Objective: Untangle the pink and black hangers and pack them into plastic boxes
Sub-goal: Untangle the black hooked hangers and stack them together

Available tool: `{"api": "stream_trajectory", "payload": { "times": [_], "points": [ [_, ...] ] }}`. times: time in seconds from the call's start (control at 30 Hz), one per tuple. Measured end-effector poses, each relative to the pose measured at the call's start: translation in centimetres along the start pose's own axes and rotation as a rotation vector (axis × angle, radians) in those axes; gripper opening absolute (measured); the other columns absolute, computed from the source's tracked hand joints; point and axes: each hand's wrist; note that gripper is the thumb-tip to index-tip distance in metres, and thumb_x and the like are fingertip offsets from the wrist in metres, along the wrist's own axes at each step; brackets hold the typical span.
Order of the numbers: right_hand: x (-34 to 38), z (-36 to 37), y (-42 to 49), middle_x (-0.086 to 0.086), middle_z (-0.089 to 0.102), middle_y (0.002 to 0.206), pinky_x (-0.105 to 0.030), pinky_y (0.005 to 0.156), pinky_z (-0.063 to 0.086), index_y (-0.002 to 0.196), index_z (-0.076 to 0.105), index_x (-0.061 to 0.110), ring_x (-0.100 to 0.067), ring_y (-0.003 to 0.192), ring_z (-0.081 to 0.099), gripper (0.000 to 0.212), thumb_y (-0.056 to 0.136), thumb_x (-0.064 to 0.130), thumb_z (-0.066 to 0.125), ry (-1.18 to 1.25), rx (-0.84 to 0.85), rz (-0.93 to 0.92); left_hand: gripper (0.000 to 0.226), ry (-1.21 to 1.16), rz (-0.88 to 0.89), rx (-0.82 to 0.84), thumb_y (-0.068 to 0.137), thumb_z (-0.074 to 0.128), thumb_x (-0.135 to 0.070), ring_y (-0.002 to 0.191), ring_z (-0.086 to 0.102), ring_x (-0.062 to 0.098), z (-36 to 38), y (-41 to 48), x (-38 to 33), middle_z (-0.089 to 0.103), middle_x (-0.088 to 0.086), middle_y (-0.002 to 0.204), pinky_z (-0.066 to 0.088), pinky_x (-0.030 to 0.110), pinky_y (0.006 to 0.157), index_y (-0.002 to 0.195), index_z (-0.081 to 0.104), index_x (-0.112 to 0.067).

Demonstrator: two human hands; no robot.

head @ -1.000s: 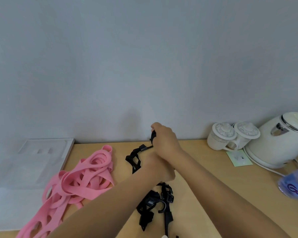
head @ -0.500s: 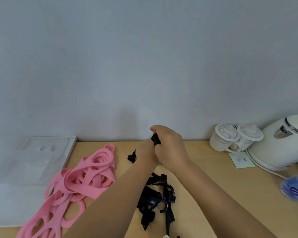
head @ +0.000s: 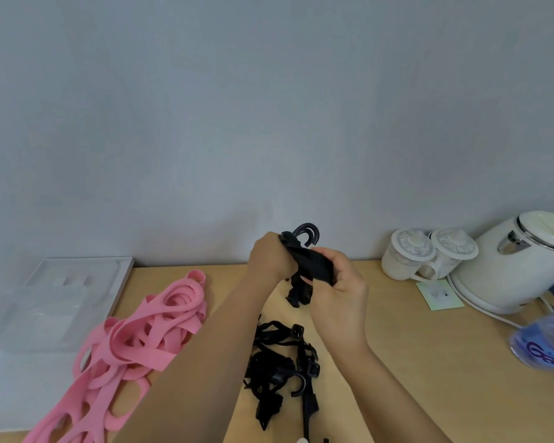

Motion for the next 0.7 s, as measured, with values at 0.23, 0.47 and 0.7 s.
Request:
{"api": "stream_trajectory", "payload": {
  "times": [0.23,0.47,0.7],
  "points": [
    [-0.2,-0.8,0.6,-0.004,0.067,0.072,-0.020,0.061,0.056,0.085,0.064,0.006,-0.012,0.065,0.065,0.024,0.090,-0.009,0.046,0.558,-0.071,0.282,0.037,-0.032,0.136,-0.076,0.082,0.055,-0.005,0.049,0.034,0.013,-0.7,-0.5,-0.9,0.038,0.000,0.051,0.026,0.023,0.047,0.054,0.032,-0.013],
    [-1.9,-2.2,1.8,-0.002,0.060,0.057,-0.014,0.032,0.032,0.098,0.059,0.000,-0.006,0.040,0.048,0.023,0.092,-0.006,0.038,0.700,0.017,0.632,0.042,0.040,0.236,-0.010,0.079,0.059,-0.013,0.047,0.027,0.012,-1.4,-3.2,-2.0,0.033,-0.002,0.050,0.021,0.020,0.044,0.051,0.028,-0.013],
    [-2.9,-2.6,2.0,-0.001,0.052,0.053,-0.014,0.034,0.021,0.074,0.056,0.006,-0.006,0.038,0.039,0.036,0.085,-0.014,0.028,0.646,0.202,0.611,0.030,-0.265,0.175,0.231,0.073,0.067,-0.008,0.043,0.033,0.005,-1.9,-5.5,-2.0,0.042,-0.011,0.042,0.028,0.020,0.049,0.053,0.045,-0.013]
  ]
}}
Point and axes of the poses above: each hand's wrist, its own y-axis towards the middle knuckle, its own z-axis out of the palm, x = y × z
